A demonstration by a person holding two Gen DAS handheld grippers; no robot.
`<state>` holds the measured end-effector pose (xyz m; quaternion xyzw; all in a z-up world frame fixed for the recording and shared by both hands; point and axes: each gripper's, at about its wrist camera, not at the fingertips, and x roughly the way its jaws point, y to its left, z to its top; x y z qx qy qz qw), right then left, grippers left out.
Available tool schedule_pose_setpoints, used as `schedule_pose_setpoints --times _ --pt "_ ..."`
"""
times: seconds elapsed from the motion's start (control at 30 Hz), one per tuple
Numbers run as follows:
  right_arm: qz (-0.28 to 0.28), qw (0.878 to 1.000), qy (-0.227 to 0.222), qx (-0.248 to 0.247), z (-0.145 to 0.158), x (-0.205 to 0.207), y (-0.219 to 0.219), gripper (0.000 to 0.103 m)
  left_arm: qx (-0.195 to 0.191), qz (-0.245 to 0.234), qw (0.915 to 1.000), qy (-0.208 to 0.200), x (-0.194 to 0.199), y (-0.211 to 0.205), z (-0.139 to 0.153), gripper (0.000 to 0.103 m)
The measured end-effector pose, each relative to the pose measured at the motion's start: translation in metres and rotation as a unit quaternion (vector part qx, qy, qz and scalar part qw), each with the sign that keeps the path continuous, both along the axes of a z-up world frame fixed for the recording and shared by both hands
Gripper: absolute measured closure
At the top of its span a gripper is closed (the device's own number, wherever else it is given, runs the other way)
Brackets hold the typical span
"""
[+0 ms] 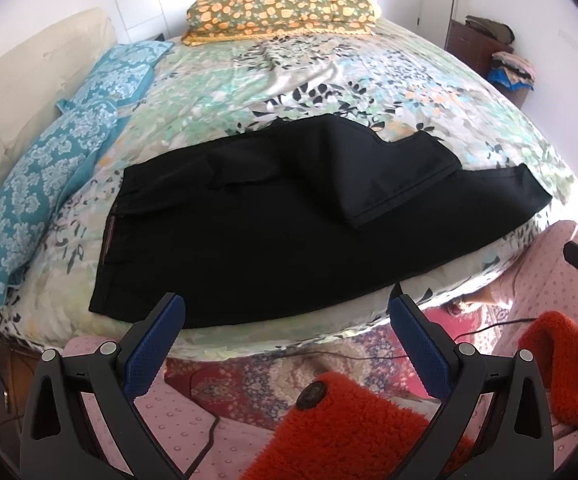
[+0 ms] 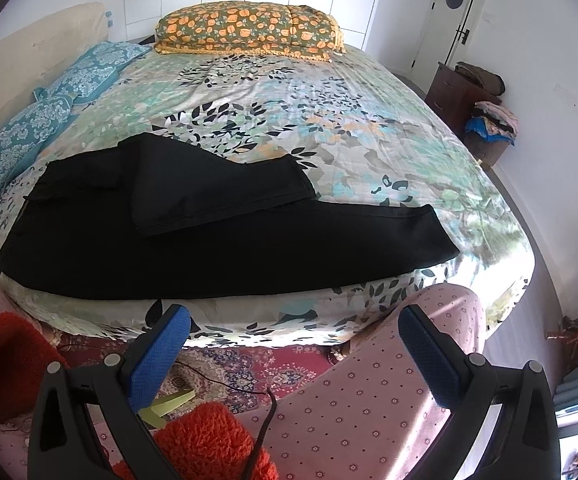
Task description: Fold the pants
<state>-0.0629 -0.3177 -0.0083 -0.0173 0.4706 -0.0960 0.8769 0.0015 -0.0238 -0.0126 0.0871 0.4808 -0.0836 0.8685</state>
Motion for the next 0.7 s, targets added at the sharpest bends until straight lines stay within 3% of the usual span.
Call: schedule_pose_setpoints --times 0.7 --pt "0.042 0.999 0.017 -0.026 -0.007 0.008 0.019 0.0 -0.005 0.001 1.0 0.008 0.002 0.0 -0.006 0.001"
